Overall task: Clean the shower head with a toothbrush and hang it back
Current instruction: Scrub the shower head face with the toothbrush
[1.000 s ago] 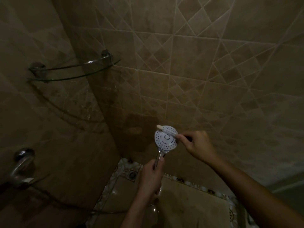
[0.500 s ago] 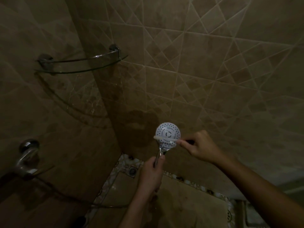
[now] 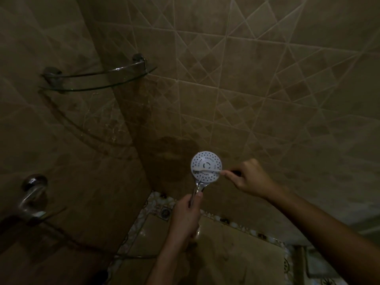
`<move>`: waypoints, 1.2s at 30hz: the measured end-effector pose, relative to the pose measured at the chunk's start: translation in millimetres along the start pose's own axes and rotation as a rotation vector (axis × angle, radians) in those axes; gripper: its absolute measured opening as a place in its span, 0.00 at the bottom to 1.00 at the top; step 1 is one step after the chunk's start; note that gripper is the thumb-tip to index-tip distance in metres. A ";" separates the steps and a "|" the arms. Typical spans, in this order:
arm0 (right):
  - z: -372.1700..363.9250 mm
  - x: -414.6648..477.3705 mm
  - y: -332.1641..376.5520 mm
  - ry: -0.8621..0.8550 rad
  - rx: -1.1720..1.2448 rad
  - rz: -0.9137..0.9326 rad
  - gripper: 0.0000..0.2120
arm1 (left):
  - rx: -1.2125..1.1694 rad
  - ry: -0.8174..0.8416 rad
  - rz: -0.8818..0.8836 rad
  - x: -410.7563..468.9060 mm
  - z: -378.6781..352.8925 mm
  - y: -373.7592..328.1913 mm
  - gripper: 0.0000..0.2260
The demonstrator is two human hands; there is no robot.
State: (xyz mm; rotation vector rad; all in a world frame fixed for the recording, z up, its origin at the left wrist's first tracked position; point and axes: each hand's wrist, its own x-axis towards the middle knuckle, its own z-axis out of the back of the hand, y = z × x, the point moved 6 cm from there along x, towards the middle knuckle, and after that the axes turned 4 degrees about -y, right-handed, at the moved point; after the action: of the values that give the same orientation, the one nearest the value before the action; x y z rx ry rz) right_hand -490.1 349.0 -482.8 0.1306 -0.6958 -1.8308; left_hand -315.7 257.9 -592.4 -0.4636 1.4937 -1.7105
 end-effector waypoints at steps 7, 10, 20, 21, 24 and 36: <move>4.9 0.4 0.6 -0.030 0.029 0.025 0.08 | 0.043 -0.034 -0.007 -1.5 -2.0 4.5 0.20; -8.6 -5.2 1.4 0.080 0.005 0.066 0.10 | 0.060 -0.037 -0.026 -0.5 -0.8 3.1 0.19; -14.2 -10.4 -6.5 0.121 0.021 0.064 0.14 | 0.041 -0.007 0.006 -3.8 1.3 -0.1 0.18; -12.4 -9.3 -11.6 0.082 0.003 0.031 0.13 | 0.041 -0.002 0.011 -3.8 0.8 -1.7 0.18; 7.8 -3.3 -32.9 -0.234 -0.067 -0.147 0.10 | 0.046 0.012 0.020 -2.7 0.1 -4.5 0.19; 18.8 -9.5 -29.4 -0.297 -0.035 -0.058 0.09 | 0.049 0.020 0.015 -7.4 -3.0 -10.5 0.18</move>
State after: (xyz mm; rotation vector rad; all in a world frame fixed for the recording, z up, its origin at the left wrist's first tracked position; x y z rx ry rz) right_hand -518.6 371.1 -484.9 -0.1494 -0.8731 -1.9375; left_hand -316.7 265.2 -581.5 -0.4093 1.4625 -1.7404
